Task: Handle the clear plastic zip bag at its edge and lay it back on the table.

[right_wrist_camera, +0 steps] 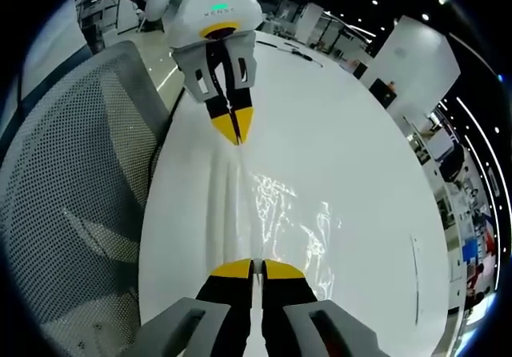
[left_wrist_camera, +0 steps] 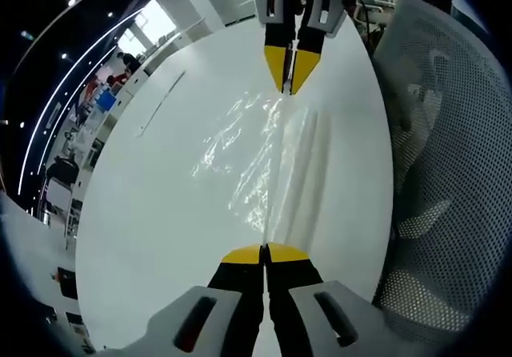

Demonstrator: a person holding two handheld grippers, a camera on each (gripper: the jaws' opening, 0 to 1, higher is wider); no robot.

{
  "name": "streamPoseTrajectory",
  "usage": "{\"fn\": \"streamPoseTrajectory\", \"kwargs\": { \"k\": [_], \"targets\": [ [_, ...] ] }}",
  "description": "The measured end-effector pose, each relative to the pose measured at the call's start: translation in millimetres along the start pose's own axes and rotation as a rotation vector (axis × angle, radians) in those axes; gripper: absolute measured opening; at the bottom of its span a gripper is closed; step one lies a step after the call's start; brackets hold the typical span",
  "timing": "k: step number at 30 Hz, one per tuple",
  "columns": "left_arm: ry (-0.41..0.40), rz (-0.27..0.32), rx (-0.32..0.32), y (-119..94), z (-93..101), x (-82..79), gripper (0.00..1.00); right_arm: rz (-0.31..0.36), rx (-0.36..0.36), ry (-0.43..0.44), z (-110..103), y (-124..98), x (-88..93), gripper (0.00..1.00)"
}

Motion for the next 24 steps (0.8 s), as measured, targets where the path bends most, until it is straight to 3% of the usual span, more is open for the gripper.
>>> {"fn": "streamPoseTrajectory", "kwargs": {
  "k": [11,24],
  "targets": [
    [0.039,0.003,0.000,1.1,5.3,-4.9,0.00,0.032,-0.007,0.046,0.4,-3.3,6.9,0.01],
    [0.083,0.006,-0.004,1.1,7.1,-10.4,0.00,0.131,0.000,0.106,9.8,-17.8,-8.5,0.09]
  ]
}}
Point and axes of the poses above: the point that each gripper's makers call its tool centre point, and the gripper's own axes: y roughly forward along the fingers, z roughly to its right, x roughly out of its underside, the point moved 5 cm from there along -y, roughly backward along the fingers, and after that the axes turned 10 degrees about -z, right-handed, at the moved point
